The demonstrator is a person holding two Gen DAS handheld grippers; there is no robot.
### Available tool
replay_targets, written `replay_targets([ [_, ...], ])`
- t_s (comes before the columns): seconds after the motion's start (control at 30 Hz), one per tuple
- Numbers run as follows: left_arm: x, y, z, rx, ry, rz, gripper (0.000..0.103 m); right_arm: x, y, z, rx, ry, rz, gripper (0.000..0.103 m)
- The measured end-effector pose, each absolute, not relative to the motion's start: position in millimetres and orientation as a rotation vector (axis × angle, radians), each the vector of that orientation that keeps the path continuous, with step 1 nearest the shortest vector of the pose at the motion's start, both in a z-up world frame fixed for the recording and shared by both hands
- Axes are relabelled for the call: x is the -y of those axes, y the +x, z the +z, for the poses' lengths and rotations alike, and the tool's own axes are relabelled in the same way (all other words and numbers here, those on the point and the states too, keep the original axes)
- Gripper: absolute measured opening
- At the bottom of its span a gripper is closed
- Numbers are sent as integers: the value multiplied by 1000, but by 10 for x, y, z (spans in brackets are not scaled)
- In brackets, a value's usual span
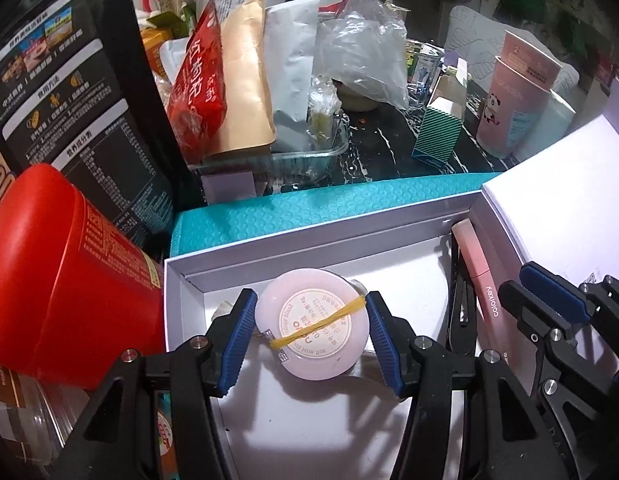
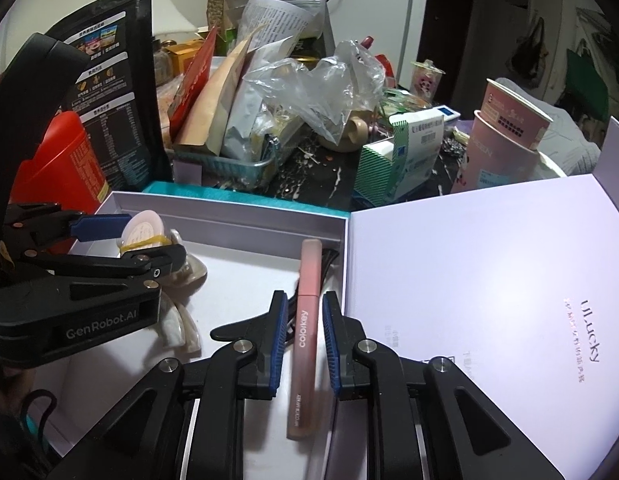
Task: Organize rigid objects
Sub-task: 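Open both tools to drop the lipstick and compact into the box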
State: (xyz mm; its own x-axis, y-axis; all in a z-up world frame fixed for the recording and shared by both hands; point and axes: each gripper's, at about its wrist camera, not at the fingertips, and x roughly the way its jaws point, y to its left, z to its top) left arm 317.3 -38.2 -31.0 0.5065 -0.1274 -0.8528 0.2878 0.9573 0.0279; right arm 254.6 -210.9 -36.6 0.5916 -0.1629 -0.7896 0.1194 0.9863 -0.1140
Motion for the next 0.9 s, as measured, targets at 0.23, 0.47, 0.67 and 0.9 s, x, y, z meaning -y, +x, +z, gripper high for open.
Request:
replay_targets([
  [0.23,331,3175,-257,-995,147,-211,59,2119,2507,-277,-897,-73,-178,23],
  [0.47,314,3118,-141,-970,146,-185,59,2135,2471,-222,-890,-69,-174,23],
  [0.67,348,2995,25,-923,139,-206,59,2141,2382,-33,-844,-50,-170,23],
  [0.9,347,2827,240,-855,130,-191,59,2197,2251,163,-810,-48,-195,25],
])
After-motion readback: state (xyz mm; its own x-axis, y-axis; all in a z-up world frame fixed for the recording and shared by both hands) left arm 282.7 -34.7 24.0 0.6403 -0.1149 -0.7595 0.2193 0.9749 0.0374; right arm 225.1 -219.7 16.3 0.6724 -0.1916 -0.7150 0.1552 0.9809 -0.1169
